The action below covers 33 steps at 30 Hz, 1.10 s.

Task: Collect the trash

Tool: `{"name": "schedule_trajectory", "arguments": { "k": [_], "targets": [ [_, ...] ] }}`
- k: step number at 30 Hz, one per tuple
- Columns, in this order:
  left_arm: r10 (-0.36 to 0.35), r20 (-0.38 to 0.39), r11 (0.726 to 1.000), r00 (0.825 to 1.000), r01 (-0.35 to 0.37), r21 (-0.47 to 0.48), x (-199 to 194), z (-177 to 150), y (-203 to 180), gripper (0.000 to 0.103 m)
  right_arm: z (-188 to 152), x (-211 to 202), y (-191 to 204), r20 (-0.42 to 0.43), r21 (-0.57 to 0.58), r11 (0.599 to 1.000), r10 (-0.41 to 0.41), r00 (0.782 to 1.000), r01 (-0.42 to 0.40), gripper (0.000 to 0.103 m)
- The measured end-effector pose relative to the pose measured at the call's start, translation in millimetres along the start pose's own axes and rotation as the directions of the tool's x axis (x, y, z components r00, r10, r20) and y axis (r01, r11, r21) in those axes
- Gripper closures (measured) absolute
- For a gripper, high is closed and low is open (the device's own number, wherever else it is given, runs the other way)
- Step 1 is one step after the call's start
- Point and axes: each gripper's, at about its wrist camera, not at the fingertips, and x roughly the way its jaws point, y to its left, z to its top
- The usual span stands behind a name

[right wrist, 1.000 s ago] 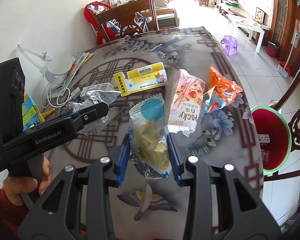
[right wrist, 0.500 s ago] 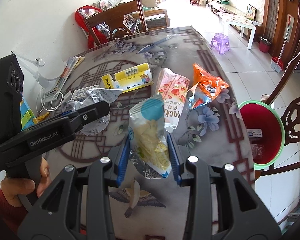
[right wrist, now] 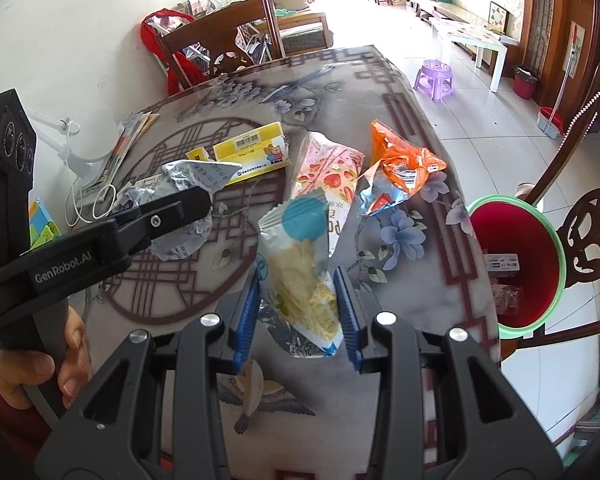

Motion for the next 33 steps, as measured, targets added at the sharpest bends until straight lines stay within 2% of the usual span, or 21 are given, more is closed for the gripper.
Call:
{"name": "schedule_trajectory", "arguments": {
  "k": [17, 29, 33],
  "targets": [
    [-0.022, -0.054, 0.998, 0.998, 0.025, 0.05, 42.9, 6.8, -56.2, 0.048, 1.4, -4.4, -80.6, -0.014, 0.093, 0.994, -0.057, 0.998, 0.058, 0.067],
    [-0.033, -0.115, 0.995, 0.993, 0.044, 0.09, 77.7, 7.6, -101.3, 0.048, 6.9, -0.6, -181.1, -0.03, 0.185, 0.964, -0.187, 0.982, 0.189, 0.067],
    [-0.038, -0.126, 0.994, 0.991, 0.051, 0.098, 85.9, 6.6, -114.6, 0.048, 11.4, 5.7, -213.8, -0.047, 0.2, 0.956, -0.208, 0.977, 0.213, 0.067]
  ]
}}
